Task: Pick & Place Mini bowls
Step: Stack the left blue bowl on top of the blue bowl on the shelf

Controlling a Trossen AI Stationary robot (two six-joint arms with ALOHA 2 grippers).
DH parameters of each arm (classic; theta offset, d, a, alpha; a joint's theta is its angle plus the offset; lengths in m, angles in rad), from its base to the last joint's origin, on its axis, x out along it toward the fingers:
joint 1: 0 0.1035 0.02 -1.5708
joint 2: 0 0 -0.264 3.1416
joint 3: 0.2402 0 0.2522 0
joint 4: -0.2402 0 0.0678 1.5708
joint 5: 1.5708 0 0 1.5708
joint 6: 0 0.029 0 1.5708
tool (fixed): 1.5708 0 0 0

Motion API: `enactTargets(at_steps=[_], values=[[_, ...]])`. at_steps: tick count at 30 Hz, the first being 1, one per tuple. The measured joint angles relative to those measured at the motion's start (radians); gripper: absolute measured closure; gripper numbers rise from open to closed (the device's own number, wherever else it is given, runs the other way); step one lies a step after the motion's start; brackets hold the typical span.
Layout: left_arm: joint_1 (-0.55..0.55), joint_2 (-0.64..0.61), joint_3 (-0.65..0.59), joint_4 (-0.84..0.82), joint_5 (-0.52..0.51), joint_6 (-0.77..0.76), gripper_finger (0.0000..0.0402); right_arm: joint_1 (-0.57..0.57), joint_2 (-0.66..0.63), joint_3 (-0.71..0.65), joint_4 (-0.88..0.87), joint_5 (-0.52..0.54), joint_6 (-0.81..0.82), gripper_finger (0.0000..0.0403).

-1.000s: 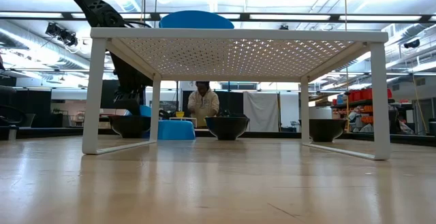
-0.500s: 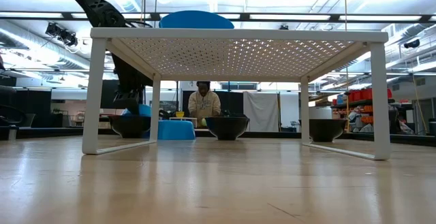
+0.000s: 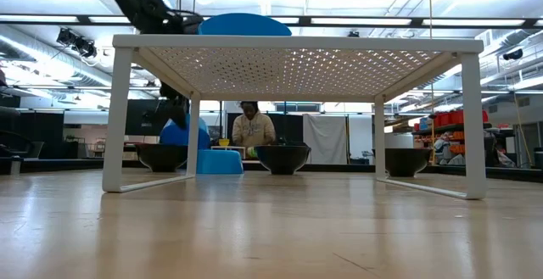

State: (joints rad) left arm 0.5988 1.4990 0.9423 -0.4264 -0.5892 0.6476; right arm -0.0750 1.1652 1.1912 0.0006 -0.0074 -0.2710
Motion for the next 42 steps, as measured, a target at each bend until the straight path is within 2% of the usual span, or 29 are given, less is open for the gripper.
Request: enactTargets(at_steps=[10,21,38,42], values=[[-0.099,0.0,0.193,-0.223,-0.001,-0.224,0.0162,0.0,0.0,0.0,-0.001,0.0,0.11,0.0082],[-0.2,0.0,0.431,-0.458,0.021,-0.56,0.0162,0.0,0.0,0.0,-0.002,0.0,0.263,0.0082],[-0.356,-0.001,0.672,-0.593,0.247,-1.048,0.0163,0.0,0.0,0.0,-0.068,0.001,0.28,0.0082],[-0.37,-0.001,0.748,-0.594,0.293,-1.125,0.0163,0.0,0.0,0.0,-0.105,0.049,0.28,0.0082]])
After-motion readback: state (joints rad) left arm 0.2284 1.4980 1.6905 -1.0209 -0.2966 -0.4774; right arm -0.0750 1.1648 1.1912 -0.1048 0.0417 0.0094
